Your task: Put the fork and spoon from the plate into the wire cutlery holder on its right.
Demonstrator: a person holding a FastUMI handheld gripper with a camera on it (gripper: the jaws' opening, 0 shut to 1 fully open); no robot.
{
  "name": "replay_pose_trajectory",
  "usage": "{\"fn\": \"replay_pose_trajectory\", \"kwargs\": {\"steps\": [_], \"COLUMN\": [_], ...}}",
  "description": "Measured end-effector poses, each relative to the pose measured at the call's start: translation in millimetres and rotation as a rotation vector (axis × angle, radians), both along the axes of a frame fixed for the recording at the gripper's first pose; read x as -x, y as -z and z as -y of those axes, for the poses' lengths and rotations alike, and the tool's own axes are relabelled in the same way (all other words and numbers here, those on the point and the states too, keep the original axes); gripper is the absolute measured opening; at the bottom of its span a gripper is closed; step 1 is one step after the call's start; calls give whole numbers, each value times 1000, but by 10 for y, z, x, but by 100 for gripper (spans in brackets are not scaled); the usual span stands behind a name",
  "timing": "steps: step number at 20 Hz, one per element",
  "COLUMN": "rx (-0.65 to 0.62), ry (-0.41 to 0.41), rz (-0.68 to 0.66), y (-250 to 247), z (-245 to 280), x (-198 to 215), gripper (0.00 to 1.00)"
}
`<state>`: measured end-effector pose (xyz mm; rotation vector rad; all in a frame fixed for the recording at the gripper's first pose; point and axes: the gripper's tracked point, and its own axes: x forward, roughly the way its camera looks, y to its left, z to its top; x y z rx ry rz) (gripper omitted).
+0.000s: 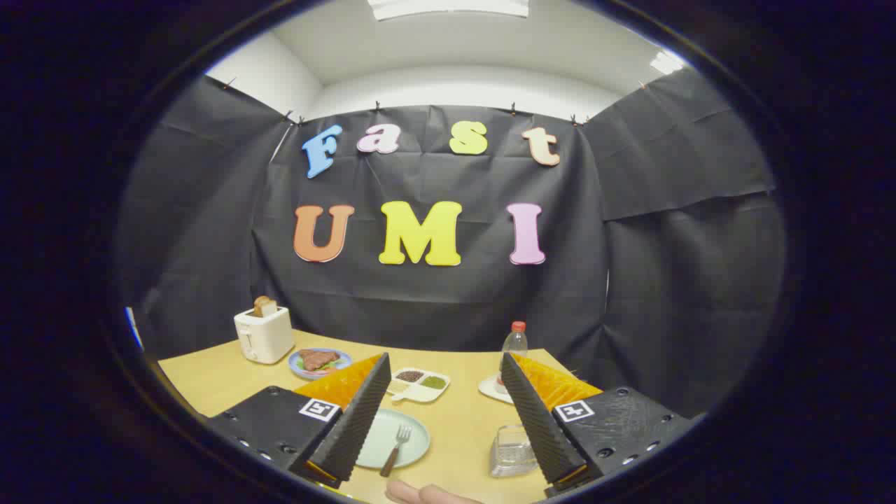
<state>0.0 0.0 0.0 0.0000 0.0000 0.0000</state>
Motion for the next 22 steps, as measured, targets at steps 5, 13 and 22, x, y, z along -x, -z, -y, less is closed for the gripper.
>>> {"fn": "replay_pose_trajectory", "kwargs": {"steps": [5,13,22], "rx": [-10,-46,-26], "ry": [45,70,84], "rz": [0,-44,-118], "y": [-56,-86,118], "z": [-244,-300,-295], "x": [248,274,25], "gripper": [95,95,95]}}
